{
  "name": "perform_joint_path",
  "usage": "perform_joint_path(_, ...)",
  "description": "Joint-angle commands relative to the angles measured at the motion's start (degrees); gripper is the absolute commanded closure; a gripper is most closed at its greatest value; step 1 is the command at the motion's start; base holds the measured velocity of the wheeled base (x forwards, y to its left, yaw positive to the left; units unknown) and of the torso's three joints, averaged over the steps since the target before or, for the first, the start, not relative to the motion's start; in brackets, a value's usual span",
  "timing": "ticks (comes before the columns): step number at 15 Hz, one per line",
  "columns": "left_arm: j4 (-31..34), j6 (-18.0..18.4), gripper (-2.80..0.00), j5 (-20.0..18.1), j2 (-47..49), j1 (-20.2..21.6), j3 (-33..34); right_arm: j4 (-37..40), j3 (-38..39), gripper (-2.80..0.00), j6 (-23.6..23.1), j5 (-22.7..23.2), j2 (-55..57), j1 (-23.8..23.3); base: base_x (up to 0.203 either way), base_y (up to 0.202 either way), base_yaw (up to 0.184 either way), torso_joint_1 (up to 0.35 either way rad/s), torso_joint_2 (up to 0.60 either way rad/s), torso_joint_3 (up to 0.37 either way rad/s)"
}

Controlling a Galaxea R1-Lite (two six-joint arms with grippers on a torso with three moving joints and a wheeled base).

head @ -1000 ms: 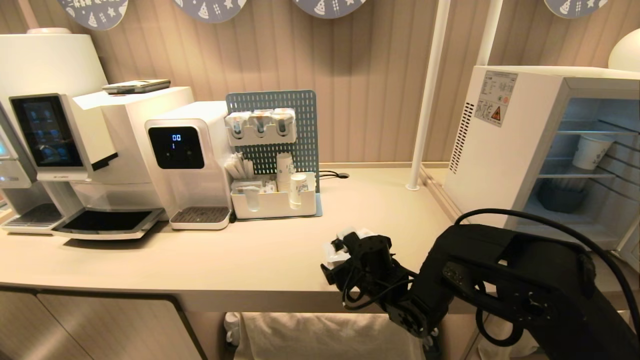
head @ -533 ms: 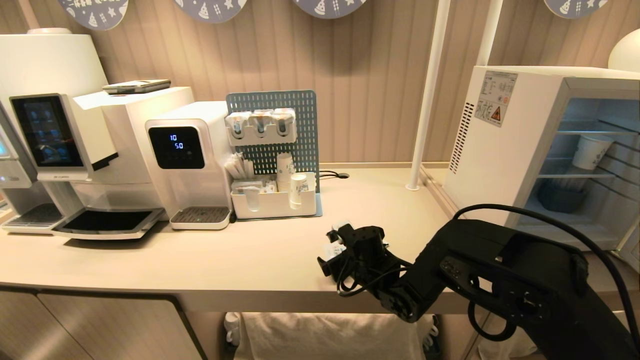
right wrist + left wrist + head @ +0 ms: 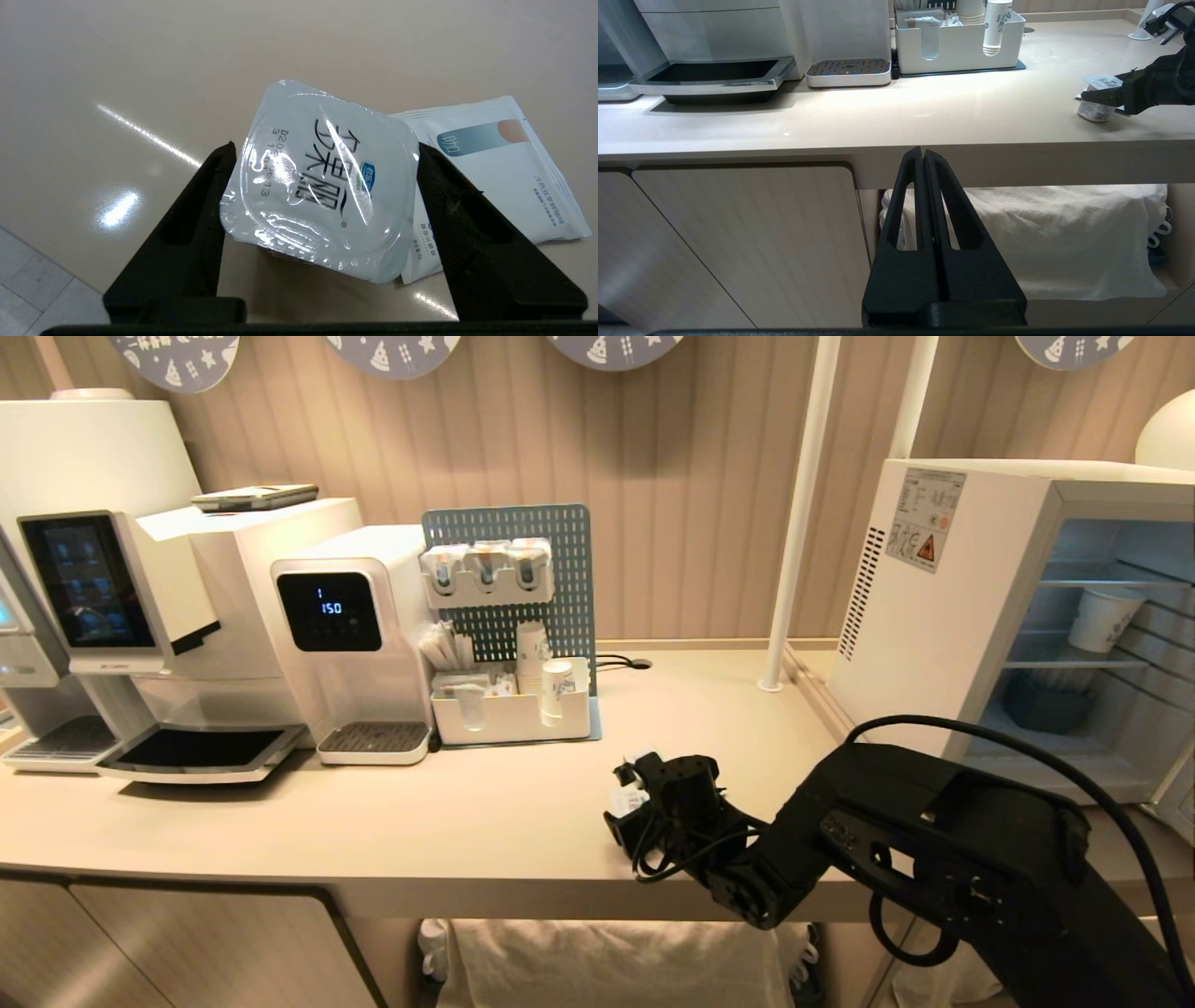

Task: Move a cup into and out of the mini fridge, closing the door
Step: Put the yoghurt in the freezer

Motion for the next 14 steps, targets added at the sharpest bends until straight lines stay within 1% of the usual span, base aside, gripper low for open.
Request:
perform_joint_path(1, 0.02, 0.0, 0.0, 0.0, 0.02, -0.02, 0.0, -0.16, -0.16, 0.0, -0.06, -0.06, -0.06, 0.03, 0.0, 0.0, 0.0, 0.0, 0.0, 0.0)
perform_joint_path(7, 0.02, 0.01, 0.0, 0.0, -0.05, -0.02, 0.0, -0.72, 0.91, 0.0, -0.06, -0.26, -0.65, -0.05, 0.0, 0.0, 0.0, 0.0, 0.0, 0.0)
perform_joint_path(9, 0.02, 0.09, 0.0, 0.0, 0.0, -0.02, 0.0, -1.16, 3.84, 0.0, -0.06, -0.26, -3.63, -0.54, 0.0, 0.0, 0.0, 0.0, 0.0, 0.0)
perform_joint_path(12, 0.1, 0.09, 0.0, 0.0, 0.02, -0.02, 0.0, -3.11, 10.24, 0.0, -0.06, -0.17, -9.17, -1.13, 0.0, 0.0, 0.0, 0.0, 0.0, 0.0)
perform_joint_path(14, 0.1, 0.09, 0.0, 0.0, 0.0, -0.02, 0.0, -4.73, 13.18, 0.0, -0.09, -0.34, -10.6, -1.14, 0.0, 0.0, 0.0, 0.0, 0.0, 0.0)
